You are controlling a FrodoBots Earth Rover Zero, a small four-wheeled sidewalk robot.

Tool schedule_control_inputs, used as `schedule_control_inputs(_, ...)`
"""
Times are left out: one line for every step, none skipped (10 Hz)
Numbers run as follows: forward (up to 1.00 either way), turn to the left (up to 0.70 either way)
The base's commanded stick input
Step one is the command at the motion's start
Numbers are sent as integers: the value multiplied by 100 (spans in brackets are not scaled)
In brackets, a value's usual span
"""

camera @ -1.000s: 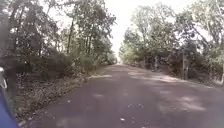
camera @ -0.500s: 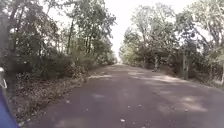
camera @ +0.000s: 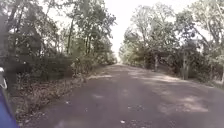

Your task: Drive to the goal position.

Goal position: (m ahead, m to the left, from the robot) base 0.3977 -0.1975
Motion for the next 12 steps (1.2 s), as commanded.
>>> schedule_control_inputs(6, -3)
schedule_control_inputs(5, -3)
schedule_control_inputs(5, -3)
schedule_control_inputs(6, -3)
schedule_control_inputs(5, -3)
schedule_control_inputs(5, -3)
schedule_control_inputs(6, -3)
schedule_control_inputs(5, -3)
schedule_control_inputs(5, -3)
schedule_control_inputs(5, -3)
schedule_control_inputs(5, -3)
schedule_control_inputs(5, -3)
